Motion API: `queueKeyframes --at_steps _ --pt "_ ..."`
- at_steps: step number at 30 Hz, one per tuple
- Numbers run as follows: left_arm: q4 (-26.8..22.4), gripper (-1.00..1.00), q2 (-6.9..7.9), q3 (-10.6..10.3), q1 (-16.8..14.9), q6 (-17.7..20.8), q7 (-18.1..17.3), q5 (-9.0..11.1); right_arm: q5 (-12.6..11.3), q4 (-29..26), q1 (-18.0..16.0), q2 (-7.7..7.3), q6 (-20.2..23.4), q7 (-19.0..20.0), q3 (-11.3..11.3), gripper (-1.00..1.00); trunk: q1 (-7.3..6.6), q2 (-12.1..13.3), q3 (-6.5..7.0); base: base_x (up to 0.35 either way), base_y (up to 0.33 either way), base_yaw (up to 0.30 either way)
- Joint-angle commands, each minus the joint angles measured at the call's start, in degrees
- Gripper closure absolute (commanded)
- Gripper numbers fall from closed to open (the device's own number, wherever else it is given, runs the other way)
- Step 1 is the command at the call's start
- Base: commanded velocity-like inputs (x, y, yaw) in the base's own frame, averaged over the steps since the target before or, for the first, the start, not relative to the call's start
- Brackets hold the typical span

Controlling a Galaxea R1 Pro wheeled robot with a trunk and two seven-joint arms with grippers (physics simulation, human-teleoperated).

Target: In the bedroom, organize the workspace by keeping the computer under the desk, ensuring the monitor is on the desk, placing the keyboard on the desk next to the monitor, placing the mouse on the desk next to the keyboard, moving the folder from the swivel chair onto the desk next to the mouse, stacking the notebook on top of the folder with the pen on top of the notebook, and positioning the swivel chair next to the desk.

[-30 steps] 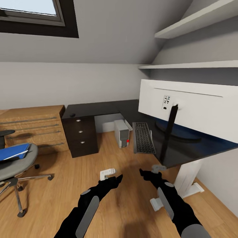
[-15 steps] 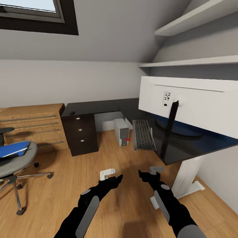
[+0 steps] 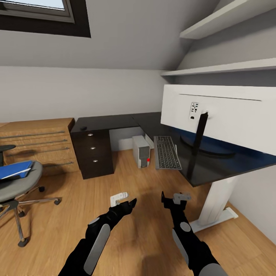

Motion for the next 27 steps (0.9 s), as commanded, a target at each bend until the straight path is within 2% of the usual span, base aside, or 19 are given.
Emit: queueKeyframes --at_steps 1,5,8,9,10,12,13,14,15,16,17,18,21,22,23,24,25,26,27 --pt "-0.2 -1.00 0.01 0.0 0.0 0.2 0.5 0.6 -0.2 0.3 0.0 0.17 -1.1 -0.5 0.2 -1.00 0.22 -0.4 -0.24 0.000 0.000 0.000" --pt "-0.5 -1.00 0.03 0.3 0.0 0.2 0.5 0.6 -0.4 0.7 0.0 1.12 -2.3 -0.6 0.2 -1.00 0.44 -0.8 -0.42 0.000 0.000 0.000" --pt "-1.0 -1.00 0.23 0.5 0.0 0.2 0.5 0.6 -3.5 0.8 0.0 1.59 -2.6 -0.7 0.1 -1.00 0.44 -0.8 -0.42 0.000 0.000 0.000" --pt "-1.2 -1.00 0.71 0.6 0.0 0.2 0.5 0.6 -9.2 0.8 0.0 1.83 -2.6 -0.8 0.0 -1.00 0.44 -0.8 -0.42 0.000 0.000 0.000" --pt "-1.3 -1.00 0.90 0.7 0.0 0.2 0.5 0.6 -11.6 0.7 0.0 1.92 -2.6 -0.7 0.0 -1.00 0.44 -0.8 -0.42 0.000 0.000 0.000" --pt "-2.1 -1.00 1.76 0.8 0.0 0.2 0.5 0.7 -22.5 0.5 -0.1 2.13 -2.7 -0.5 0.1 -1.00 0.44 -0.8 -0.42 0.000 0.000 0.000" --pt "-2.5 -1.00 1.92 0.9 0.0 0.2 0.5 0.7 -25.2 0.4 -0.1 2.16 -2.6 -0.4 0.1 -1.00 0.44 -0.8 -0.42 0.000 0.000 0.000" --pt "-3.5 -1.00 2.23 1.3 0.0 0.3 0.5 0.7 -30.4 0.3 -0.2 2.19 -2.6 -0.4 0.2 -1.00 0.44 -0.8 -0.42 0.000 0.000 0.000" --pt "-3.9 -1.00 2.40 1.4 0.0 0.3 0.5 0.7 -32.8 0.3 -0.2 2.19 -2.6 -0.3 0.2 -1.00 0.44 -0.8 -0.42 0.000 0.000 0.000" --pt "-4.6 -1.00 2.71 1.8 0.0 0.4 0.5 0.7 -37.1 0.3 -0.4 2.16 -2.5 -0.3 0.2 -1.00 0.44 -0.8 -0.42 0.000 0.000 0.000" --pt "-4.8 -1.00 2.86 2.0 0.0 0.4 0.5 0.7 -39.0 0.2 -0.5 2.13 -2.4 -0.3 0.2 -1.00 0.44 -0.8 -0.42 0.000 0.000 0.000" --pt "-5.2 -1.00 3.13 2.4 0.0 0.5 0.5 0.7 -42.6 0.2 -0.9 2.09 -2.0 -0.3 0.1 -1.00 0.44 -0.8 -0.42 0.000 0.000 0.000" --pt "-5.6 -1.00 3.52 3.3 0.0 0.5 0.5 0.7 -49.1 -0.1 -2.8 1.99 -0.2 -0.3 -0.1 -1.00 0.44 -0.8 -0.42 0.000 0.000 0.000" --pt "-5.8 -1.00 3.62 4.0 0.0 0.6 0.5 0.7 -52.4 -0.4 -3.9 1.90 1.0 -0.3 -0.3 -1.00 0.44 -0.8 -0.42 0.000 0.000 0.000" --pt "-5.8 -1.00 3.65 4.3 0.0 0.6 0.5 0.7 -54.0 -0.7 -4.3 1.80 1.6 -0.3 -0.4 -1.00 0.44 -0.8 -0.42 0.000 0.000 0.000" --pt "-5.9 -1.00 3.72 5.0 0.0 0.6 0.5 0.7 -57.4 -1.5 -5.0 1.26 3.4 -0.3 -0.5 -1.00 0.44 -0.8 -0.42 0.000 0.000 0.000" --pt "-6.0 -1.00 3.75 5.4 0.0 0.6 0.5 0.7 -59.3 -2.0 -5.2 0.82 4.5 -0.3 -0.6 -1.00 0.44 -0.8 -0.42 0.000 0.000 0.000" --pt "-6.0 -1.00 3.81 6.1 0.0 0.6 0.5 0.7 -63.1 -3.1 -5.5 -0.25 6.9 -0.2 -0.9 -1.00 0.44 -0.8 -0.42 0.000 0.000 0.000" --pt "-6.0 -1.00 4.55 7.6 0.0 0.6 0.5 0.7 -71.7 -5.1 -6.0 -2.59 11.5 0.2 -1.1 -1.00 0.44 -0.8 -0.42 0.000 0.000 0.000"
